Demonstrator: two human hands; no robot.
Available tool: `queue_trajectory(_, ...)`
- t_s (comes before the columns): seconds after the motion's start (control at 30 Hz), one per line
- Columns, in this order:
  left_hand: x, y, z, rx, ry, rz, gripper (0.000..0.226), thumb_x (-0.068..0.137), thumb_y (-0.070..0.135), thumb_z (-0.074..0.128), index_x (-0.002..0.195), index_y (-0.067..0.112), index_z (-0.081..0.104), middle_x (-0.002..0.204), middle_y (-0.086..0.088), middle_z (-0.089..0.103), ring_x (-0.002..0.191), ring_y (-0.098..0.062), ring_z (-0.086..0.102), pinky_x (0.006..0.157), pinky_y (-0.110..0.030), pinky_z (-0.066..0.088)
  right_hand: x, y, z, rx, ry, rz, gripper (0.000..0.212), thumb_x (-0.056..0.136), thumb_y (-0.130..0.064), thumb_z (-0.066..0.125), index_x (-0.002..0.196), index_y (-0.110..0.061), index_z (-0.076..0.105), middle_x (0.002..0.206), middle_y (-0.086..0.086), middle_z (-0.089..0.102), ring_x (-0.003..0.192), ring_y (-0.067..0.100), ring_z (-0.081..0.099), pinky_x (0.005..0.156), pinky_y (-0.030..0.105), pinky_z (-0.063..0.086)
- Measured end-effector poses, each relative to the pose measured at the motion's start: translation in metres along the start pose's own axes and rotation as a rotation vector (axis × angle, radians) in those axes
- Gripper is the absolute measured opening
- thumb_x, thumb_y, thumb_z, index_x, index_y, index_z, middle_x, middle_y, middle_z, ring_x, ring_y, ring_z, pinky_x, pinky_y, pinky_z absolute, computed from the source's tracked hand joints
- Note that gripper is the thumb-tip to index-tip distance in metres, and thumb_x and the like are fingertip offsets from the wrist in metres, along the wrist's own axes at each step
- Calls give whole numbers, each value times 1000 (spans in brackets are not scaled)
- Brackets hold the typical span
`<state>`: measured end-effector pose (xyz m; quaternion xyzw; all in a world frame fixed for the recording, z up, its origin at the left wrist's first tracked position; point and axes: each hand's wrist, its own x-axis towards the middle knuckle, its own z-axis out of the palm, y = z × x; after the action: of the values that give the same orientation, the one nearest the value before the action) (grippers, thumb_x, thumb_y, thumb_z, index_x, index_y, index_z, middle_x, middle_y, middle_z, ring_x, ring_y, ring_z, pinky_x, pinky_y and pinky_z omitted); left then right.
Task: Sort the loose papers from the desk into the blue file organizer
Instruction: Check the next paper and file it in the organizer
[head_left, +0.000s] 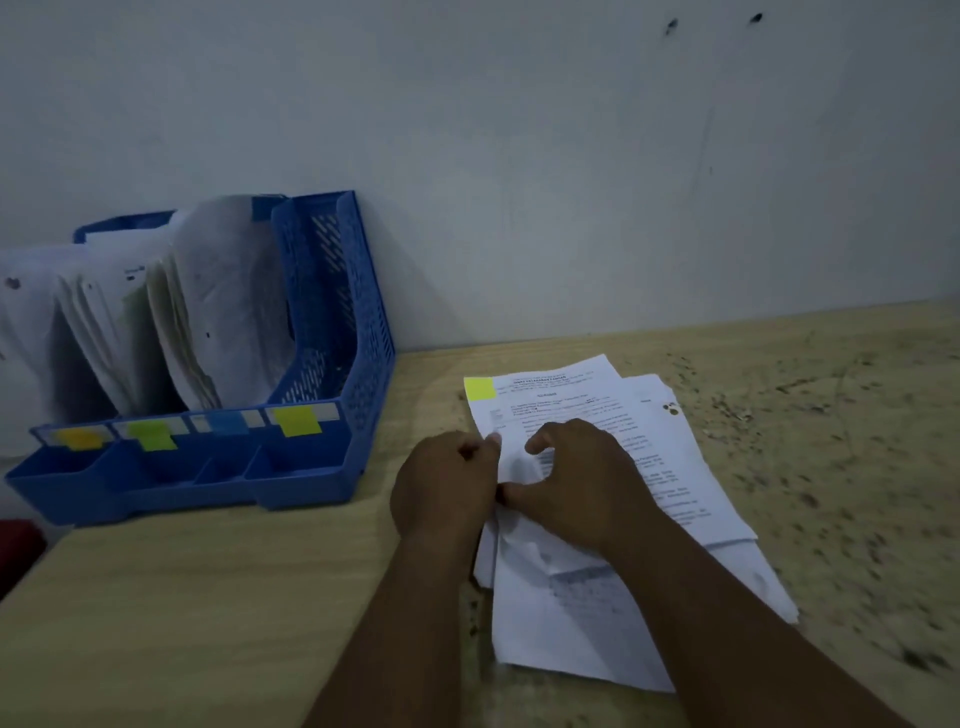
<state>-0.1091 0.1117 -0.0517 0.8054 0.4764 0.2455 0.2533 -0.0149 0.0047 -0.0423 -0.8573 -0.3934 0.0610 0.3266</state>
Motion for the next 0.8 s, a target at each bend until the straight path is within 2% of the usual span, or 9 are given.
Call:
queue_trajectory(0.07,2,-1,1,-75,-44,49,47,93,57,54,55,30,60,61,10,61,63,-9,58,55,-26,34,0,0,0,-23,8,-6,65,51,-76,61,101,-34,67,104,-13,61,100,14,58,88,41,51)
queue_trajectory(0.13,3,-2,3,-102,-83,115,45,93,50,59,51,31,59,55,10,60,60,-9,57,53,-26,32,1,-2,-1,-64,1,-12,58,54,-72,64,98,-34,66,101,-12,59,99,16,56,87,42,49)
queue_trajectory(0.23,5,-6,6,-221,-123,146,29,94,44,61,71,33,76,66,13,70,69,-9,67,64,-33,52,0,-3,0,-97,2,-18,51,57,-69,66,91,-31,65,97,-9,57,97,19,53,86,41,48)
queue_trajectory(0.3,5,-7,5,-326,-137,136,25,94,43,63,79,31,80,72,11,74,74,-11,70,75,-42,58,1,-3,1,-108,14,-15,49,60,-70,64,87,-30,64,95,-8,57,96,20,53,85,41,47)
queue_trajectory(0.37,5,-7,5,-394,-137,132,23,94,41,65,82,29,81,76,10,76,78,-13,72,78,-43,59,2,-3,2,-121,19,-10,49,62,-72,60,86,-29,65,96,-7,59,96,21,53,85,41,47)
queue_trajectory(0.47,4,-3,3,-509,-125,101,16,93,36,69,90,29,83,87,11,78,83,-5,72,79,-30,57,4,-5,4,-117,20,-5,46,69,-69,56,85,-28,69,97,-7,62,99,22,53,88,43,45)
queue_trajectory(0.53,3,-1,1,-532,-126,112,16,93,31,70,86,26,83,83,11,78,79,-3,71,75,-26,55,6,-6,4,-95,8,8,41,76,-63,56,84,-27,73,95,-8,65,100,22,54,90,43,45)
queue_trajectory(0.67,3,-2,1,-529,-147,147,10,91,30,73,93,29,83,90,19,77,89,2,71,88,-33,58,11,-3,5,-4,-5,63,27,81,-51,57,81,-31,75,89,-10,69,97,19,61,94,41,46)
queue_trajectory(0.8,2,-1,0,-543,-169,151,9,89,32,76,96,32,82,93,19,77,92,2,71,92,-36,58,15,0,5,-15,-8,76,30,89,-48,52,86,-30,75,90,-11,71,96,17,64,93,38,47)
